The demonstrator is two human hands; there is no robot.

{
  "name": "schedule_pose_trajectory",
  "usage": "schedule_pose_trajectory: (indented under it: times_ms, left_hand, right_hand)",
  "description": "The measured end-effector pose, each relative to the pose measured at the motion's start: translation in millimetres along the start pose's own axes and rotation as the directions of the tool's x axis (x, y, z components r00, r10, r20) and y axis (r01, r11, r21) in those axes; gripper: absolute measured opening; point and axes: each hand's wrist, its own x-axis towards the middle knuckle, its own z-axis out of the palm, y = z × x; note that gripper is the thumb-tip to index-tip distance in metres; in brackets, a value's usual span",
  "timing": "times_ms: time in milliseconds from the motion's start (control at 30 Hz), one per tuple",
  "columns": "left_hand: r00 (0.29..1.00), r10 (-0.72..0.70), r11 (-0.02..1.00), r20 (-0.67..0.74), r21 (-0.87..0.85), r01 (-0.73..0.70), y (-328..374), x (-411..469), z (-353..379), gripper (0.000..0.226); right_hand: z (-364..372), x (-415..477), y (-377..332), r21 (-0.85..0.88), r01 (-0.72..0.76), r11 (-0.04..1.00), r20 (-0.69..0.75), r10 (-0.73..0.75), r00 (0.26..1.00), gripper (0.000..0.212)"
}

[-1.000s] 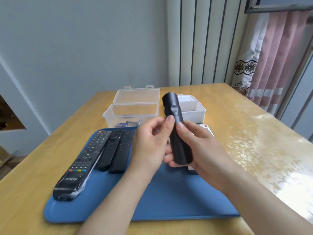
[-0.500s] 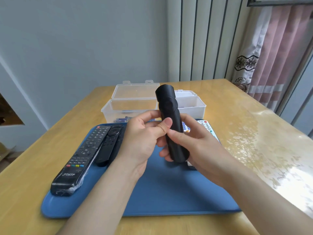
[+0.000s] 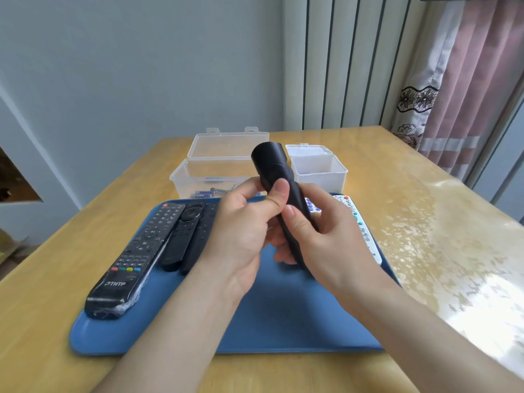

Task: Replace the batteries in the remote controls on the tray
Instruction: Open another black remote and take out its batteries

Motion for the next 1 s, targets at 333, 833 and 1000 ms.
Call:
schedule_pose_trajectory:
  times_ms: [333,833,1000]
  left_hand:
    - [0.990,0.130,0.984,0.059,0.112,-0.136,4.2,-3.2,-0.8,0.013]
    - [0.993,0.055,0.993,-0.108,0.109,-0.043,0.7,-8.4,13.8,0.038]
    - [0.995,0.047,0.997,-0.085,0.063,-0.042,2.1,-7.8,11.8,0.025]
  right_hand:
    - [-15.5,7.9,-19.7,0.347,-0.408,0.844,0.267,0.328,0.906,0.032]
    - [1.2,0.9,-15.2,0.422,-0.267,0.866,0.189,0.204,0.961,0.044]
    - [3.1,0.4,-9.9,0.381,-0.200,0.903,0.139,0.158,0.978,0.038]
